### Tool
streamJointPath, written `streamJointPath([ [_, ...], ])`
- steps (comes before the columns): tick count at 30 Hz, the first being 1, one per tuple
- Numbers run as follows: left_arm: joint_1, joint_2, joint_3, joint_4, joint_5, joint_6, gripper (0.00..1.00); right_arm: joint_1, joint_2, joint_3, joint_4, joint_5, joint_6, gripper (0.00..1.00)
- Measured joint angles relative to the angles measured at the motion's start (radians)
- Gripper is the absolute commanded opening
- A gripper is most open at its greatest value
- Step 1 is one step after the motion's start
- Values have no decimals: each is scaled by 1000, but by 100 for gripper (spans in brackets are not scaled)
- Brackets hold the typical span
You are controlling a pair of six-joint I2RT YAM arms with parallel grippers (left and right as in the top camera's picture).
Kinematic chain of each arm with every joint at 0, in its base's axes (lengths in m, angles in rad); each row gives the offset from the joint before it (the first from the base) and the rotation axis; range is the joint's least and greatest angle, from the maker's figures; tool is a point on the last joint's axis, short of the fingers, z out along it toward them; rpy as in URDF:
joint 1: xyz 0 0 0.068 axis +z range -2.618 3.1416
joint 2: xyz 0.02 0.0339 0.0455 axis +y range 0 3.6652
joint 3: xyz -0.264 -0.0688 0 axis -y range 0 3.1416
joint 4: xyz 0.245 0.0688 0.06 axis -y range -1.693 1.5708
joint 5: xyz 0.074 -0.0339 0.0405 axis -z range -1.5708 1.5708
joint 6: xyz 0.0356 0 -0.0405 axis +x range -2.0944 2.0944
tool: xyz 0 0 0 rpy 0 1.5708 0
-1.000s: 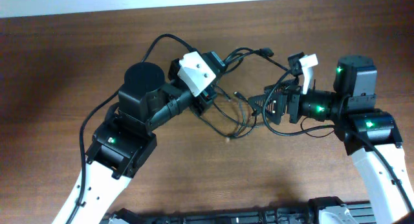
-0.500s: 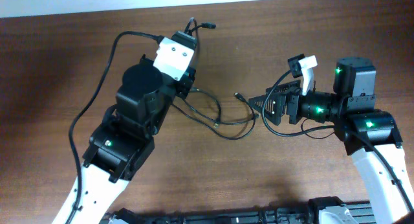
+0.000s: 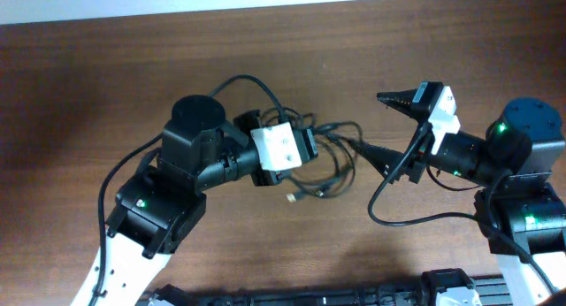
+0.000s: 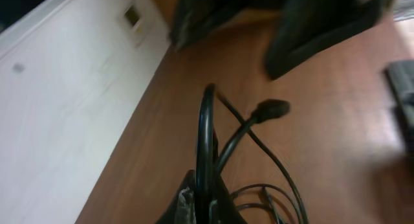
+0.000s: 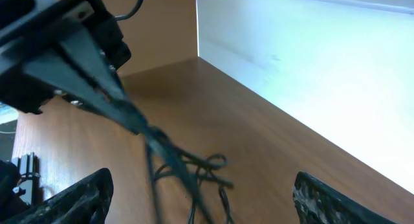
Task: Untangle cables
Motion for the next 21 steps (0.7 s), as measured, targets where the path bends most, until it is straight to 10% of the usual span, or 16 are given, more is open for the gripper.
streamJointPath([
  [10,-10,0,0,53,288,59,0,0,-3,0,-4,-117,-84,71],
  [11,-19,0,0,65,295,62,0,0,-3,0,-4,-137,-87,61],
  [13,-26,0,0,88,303,63,0,0,-3,0,-4,-175,-97,4],
  [21,-26,2,0,120,302,44,3,1,-3,0,-8,-223,-101,4],
])
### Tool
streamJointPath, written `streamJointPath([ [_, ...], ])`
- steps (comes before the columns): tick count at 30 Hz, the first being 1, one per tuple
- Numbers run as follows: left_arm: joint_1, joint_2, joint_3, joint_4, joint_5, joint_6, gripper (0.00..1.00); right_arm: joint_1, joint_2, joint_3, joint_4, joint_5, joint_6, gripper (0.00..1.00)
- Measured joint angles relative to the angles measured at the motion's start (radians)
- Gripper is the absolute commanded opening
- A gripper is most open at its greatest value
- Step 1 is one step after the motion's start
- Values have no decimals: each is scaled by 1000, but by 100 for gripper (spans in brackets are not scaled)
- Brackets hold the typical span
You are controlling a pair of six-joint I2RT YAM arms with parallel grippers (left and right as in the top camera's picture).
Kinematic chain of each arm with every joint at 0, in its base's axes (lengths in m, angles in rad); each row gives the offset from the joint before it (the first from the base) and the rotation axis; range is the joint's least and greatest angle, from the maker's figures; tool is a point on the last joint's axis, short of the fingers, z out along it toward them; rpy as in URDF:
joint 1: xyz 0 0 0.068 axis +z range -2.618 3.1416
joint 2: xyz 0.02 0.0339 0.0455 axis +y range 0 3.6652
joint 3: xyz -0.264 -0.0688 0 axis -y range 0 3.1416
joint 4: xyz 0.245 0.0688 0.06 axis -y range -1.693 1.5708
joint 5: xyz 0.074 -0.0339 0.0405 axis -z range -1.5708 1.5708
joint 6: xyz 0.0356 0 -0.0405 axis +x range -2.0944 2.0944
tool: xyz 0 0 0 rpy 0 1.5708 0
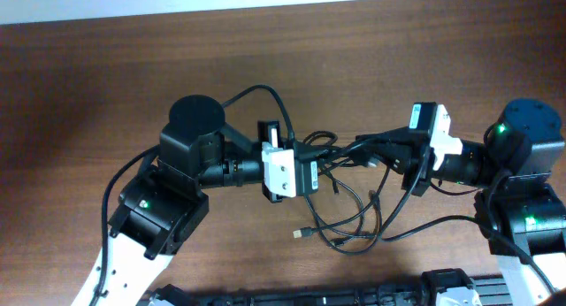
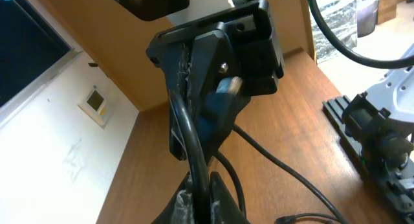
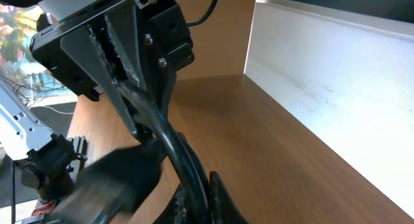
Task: Untangle cables
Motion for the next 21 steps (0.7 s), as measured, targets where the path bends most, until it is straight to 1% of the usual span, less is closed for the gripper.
streamJointPath([
  [2,0,0,0,1,-34,-58,12,0,0,0,0,6,1,4],
  [3,0,0,0,0,-55,-82,20,0,0,0,0,8,0,4],
  [4,0,0,0,0,-82,-111,50,0,0,0,0,8,6,4],
  [5,0,1,0,0,-118,-138,52,0,0,0,1,9,18,4],
  [8,0,1,0,-1,-191,-205,66,0,0,0,1,48,59,4],
  [9,0,1,0,-2,-216,-226,81,0,0,0,3,61,72,4],
  [10,0,1,0,-12,-245,-246,92,0,0,0,5,72,79,4],
  [11,0,1,0,-26,-269,-253,97,0,0,0,10,77,94,4],
  [12,0,0,0,-59,-301,-262,99,0,0,0,21,80,113,4],
  [17,-1,3,0,-208,-532,-336,99,0,0,0,126,85,212,4],
  [19,-1,3,0,-220,-584,-366,99,0,0,0,151,71,233,4],
  [21,-1,6,0,-195,-606,-414,99,0,0,0,172,34,240,4],
])
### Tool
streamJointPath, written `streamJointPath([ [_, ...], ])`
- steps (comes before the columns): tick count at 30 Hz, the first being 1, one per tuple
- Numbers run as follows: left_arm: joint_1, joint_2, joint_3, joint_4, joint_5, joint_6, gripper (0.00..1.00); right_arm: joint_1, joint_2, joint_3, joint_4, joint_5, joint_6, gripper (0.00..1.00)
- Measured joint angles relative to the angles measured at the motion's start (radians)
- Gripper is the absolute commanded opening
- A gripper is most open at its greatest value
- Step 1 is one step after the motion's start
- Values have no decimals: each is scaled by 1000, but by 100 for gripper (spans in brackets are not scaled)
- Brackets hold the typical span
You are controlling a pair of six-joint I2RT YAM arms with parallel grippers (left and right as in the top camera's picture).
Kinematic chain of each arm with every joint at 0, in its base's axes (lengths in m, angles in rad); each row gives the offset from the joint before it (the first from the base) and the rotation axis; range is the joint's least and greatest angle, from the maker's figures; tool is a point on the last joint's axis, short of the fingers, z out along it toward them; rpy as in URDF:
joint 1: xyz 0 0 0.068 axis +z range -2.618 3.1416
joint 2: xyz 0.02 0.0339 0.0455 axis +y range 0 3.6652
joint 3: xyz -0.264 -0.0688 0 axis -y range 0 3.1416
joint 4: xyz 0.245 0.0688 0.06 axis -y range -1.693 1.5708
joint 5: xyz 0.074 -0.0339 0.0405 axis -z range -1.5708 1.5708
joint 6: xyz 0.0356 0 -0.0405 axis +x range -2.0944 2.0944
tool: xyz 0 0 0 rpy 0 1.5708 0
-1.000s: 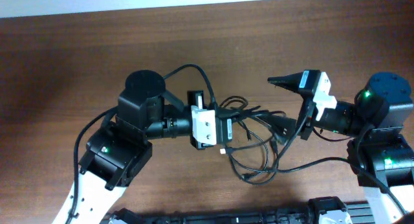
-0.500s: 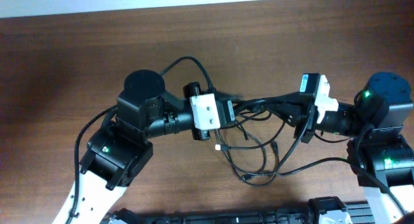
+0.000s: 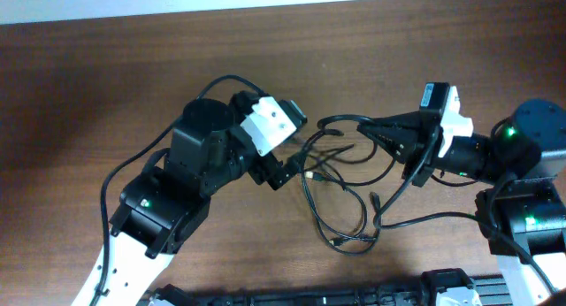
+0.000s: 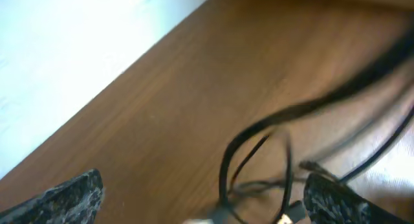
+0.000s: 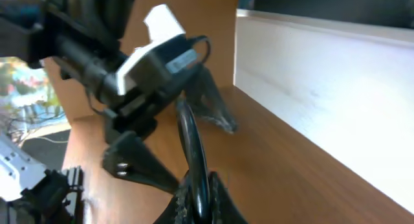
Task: Untangle cables
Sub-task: 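Open both grippers and release the cables onto the table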
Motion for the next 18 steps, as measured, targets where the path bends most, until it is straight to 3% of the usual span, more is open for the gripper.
streamJointPath([
  [4,0,33,0,23,-12,-113,99,0,0,0,9,-39,3,4],
  [8,0,47,0,35,-19,-143,99,0,0,0,6,-32,3,4],
  [13,0,47,0,31,-94,-165,99,0,0,1,-132,147,4,4],
  [14,0,47,0,30,-129,-186,99,0,0,1,-166,192,5,20],
  [15,0,47,0,25,-166,-211,99,0,0,0,-210,263,6,47],
  [17,0,48,0,18,-228,-251,99,0,3,2,-276,373,16,75],
  [18,0,48,0,15,-270,-274,99,0,9,2,-346,469,12,99],
])
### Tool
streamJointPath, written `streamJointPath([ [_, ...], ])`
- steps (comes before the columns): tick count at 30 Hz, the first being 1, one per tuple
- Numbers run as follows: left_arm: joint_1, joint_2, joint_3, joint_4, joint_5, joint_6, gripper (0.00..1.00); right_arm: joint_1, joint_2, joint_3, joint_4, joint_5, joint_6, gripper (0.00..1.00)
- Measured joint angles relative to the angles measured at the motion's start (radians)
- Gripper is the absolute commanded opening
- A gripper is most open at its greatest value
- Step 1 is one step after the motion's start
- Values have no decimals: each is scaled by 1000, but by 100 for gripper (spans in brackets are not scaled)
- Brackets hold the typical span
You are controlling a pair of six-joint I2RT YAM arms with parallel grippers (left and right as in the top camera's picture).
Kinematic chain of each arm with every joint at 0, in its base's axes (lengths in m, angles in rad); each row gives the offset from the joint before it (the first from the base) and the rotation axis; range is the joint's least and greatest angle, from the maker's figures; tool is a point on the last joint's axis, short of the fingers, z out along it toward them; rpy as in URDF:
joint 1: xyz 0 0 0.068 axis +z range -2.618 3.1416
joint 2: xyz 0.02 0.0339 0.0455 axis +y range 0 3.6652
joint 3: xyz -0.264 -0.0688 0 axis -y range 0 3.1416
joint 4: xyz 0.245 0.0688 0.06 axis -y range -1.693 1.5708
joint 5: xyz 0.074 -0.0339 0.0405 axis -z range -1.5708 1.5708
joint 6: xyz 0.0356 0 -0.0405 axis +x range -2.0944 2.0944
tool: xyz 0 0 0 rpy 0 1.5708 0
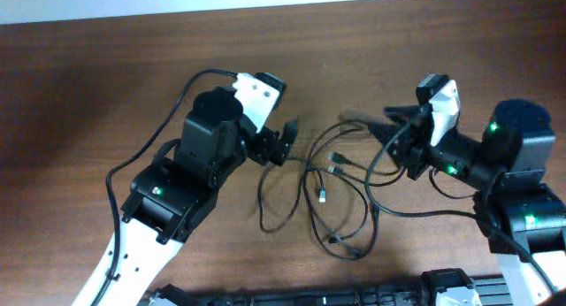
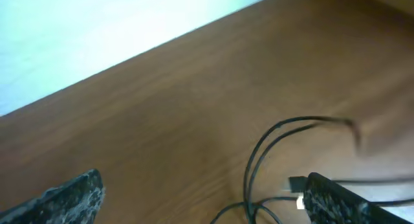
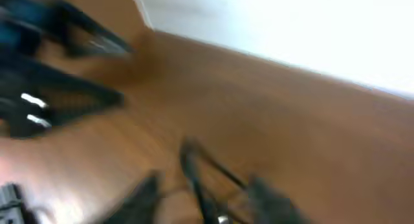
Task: Untangle cables
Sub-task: 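Open both grippers and release the cables onto the table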
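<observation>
A loose tangle of thin black cables (image 1: 329,193) lies on the brown table, with small plug ends (image 1: 324,196) showing among the loops. My left gripper (image 1: 281,145) is just left of the tangle and open; in the left wrist view its fingers (image 2: 72,197) stand wide apart over a cable loop (image 2: 259,160) and a plug (image 2: 296,183). My right gripper (image 1: 378,126) is at the tangle's upper right, also open. The right wrist view is blurred: a cable strand (image 3: 193,164) runs between the spread fingers (image 3: 145,197).
A wooden table (image 1: 106,85) carries everything. A white wall edge runs along its far side. Each arm's own black lead hangs beside it, the right one (image 1: 424,213) looping over the table near the tangle. A dark rail (image 1: 309,297) lines the near edge.
My right gripper was shut on a cable strand held up off the table; now it is open and the cables lie flatter and more spread. The left gripper, still open, sits higher and farther back.
First my left gripper was shut on a cable while the right stood open beside the tangle. Then both were shut on cable, close together. Then the left was open and the right still held a strand. Now both are open and the tangle lies looser on the table.
</observation>
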Motion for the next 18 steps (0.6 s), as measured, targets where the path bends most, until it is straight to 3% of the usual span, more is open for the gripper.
streamJointPath([
  [6,0,1,0,-2,-68,-36,99,0,172,5,-257,190,6,99],
  [18,0,8,0,-21,-69,-37,99,0,481,5,-295,207,5,100],
])
